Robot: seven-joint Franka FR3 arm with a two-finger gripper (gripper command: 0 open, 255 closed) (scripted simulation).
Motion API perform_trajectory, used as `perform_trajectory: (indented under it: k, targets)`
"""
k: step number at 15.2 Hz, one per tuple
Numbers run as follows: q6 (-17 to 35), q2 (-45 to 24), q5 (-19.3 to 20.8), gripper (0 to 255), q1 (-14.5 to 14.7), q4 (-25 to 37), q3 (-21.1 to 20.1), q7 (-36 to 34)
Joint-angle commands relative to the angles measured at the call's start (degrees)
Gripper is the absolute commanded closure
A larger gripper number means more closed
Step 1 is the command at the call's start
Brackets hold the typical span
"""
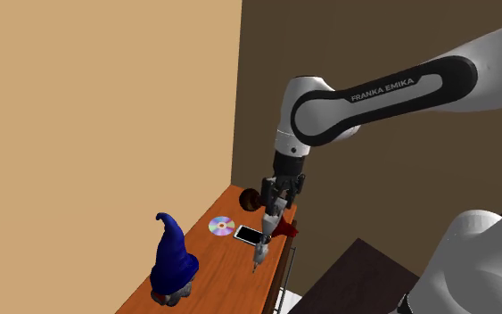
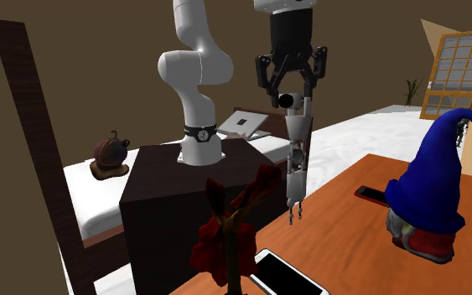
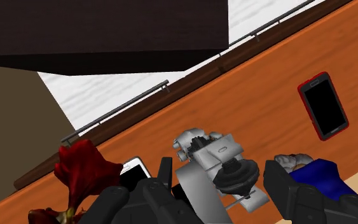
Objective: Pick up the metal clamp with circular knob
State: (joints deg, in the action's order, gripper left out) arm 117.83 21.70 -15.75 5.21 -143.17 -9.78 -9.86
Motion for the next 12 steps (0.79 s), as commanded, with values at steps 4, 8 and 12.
perform_trajectory:
  k: [4,8,12]
  targets:
    - [-4.0,1.5,0.5,255,-0.1,2.6,0.3,-0.6]
    - [-7.3,2.5,0.8,255,-0.2,4.9,0.6,-1.2]
    - [-9.0,2.9,1.0,255,-0.3,6.2,0.7,-1.4]
